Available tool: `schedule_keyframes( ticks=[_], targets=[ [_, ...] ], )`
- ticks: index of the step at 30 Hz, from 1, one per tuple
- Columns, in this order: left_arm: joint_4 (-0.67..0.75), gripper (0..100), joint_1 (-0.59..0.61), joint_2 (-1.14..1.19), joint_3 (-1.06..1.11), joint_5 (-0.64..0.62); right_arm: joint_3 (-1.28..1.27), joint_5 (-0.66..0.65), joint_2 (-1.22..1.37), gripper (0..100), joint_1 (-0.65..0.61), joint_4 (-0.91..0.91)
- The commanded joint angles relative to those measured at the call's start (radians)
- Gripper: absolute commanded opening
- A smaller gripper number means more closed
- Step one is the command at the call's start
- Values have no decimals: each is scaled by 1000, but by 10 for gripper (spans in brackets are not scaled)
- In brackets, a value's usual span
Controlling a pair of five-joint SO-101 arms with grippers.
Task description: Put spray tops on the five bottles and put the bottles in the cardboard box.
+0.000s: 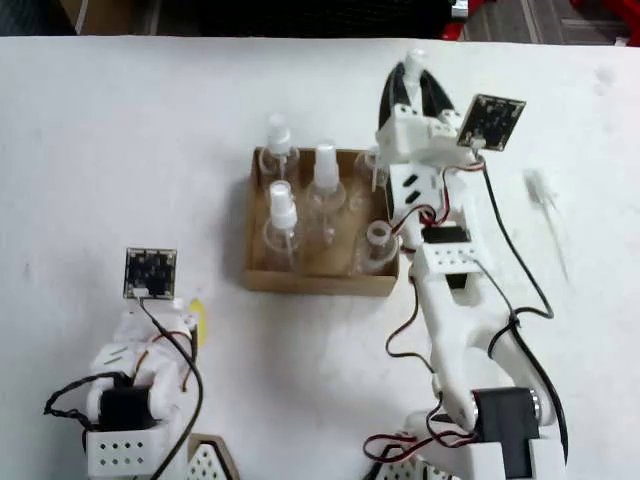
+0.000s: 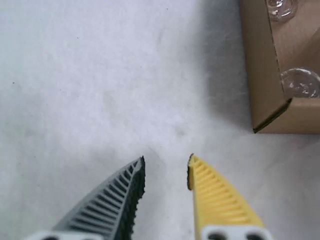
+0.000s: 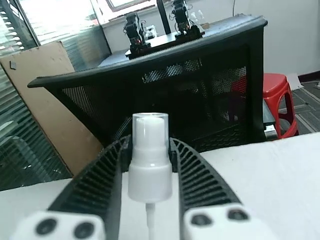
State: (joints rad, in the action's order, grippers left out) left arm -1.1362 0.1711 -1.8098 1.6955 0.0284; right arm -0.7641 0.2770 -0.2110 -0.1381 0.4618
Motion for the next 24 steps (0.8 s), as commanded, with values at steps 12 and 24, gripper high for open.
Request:
schedule_keyframes(
  ticks=[12,24],
  targets=[
    [-5,135,5,-10,-3,11,-81,-115,-48,21,-36,24],
    [-5,135,5,-10,-3,11,-158,-183,-48,17,-87,24]
  ],
)
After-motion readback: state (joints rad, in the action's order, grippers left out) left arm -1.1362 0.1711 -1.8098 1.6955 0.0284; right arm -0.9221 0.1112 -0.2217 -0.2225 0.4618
